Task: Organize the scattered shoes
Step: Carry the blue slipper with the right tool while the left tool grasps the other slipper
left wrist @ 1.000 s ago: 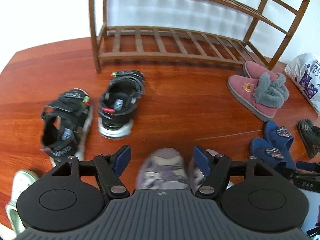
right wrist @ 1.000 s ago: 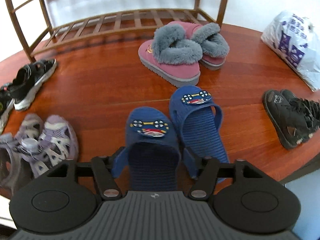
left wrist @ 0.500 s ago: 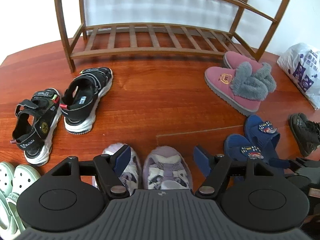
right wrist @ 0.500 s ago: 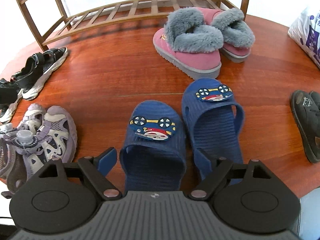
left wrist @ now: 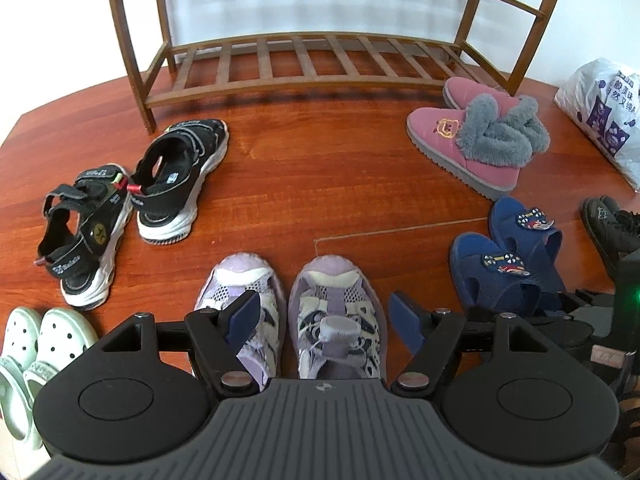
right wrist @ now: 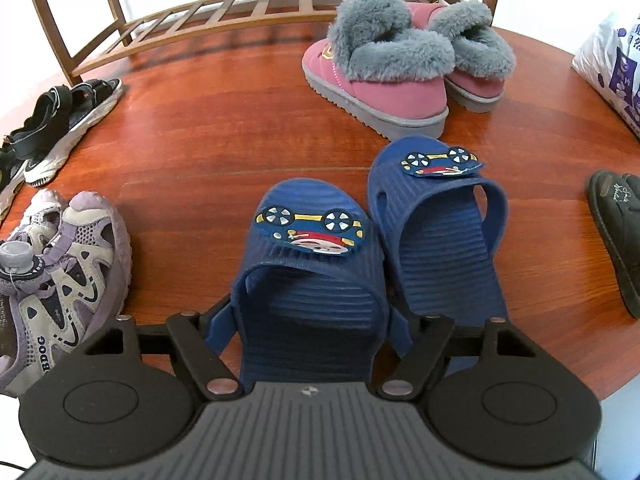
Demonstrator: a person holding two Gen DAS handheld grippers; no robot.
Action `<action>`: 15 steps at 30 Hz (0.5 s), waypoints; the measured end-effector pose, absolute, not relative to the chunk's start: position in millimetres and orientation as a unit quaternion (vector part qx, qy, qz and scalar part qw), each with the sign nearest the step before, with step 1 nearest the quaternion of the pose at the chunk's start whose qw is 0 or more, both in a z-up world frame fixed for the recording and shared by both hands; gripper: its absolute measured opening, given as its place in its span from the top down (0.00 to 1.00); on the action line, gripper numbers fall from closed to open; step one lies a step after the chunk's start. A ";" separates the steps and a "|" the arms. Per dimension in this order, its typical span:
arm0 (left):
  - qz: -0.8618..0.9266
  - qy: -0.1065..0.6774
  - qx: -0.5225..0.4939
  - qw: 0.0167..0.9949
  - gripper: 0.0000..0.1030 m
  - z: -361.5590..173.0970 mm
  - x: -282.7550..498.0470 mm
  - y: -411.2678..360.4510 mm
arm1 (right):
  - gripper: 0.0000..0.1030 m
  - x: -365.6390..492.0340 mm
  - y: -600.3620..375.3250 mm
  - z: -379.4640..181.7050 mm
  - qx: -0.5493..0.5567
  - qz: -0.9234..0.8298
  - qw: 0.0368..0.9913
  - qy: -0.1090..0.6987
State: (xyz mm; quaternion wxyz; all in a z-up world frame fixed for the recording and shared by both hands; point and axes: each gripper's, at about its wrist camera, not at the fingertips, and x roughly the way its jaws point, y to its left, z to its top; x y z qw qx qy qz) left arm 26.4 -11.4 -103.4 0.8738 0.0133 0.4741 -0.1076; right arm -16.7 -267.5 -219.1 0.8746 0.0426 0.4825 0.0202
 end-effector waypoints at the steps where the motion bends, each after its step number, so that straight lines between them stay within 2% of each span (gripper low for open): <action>1: -0.107 0.474 0.013 0.874 0.29 -103.5 25.7 -11.5 | 0.23 -18.3 -269.5 -217.1 0.046 0.023 0.876 0.480; 8: -0.110 0.474 0.010 0.873 0.29 -109.3 19.6 -34.6 | 0.23 -36.7 -292.5 -175.1 0.050 0.044 0.886 0.459; 15: -0.151 0.476 0.010 0.866 0.29 -122.1 18.6 -91.0 | 0.23 -50.4 -342.5 -142.3 0.041 0.022 0.894 0.446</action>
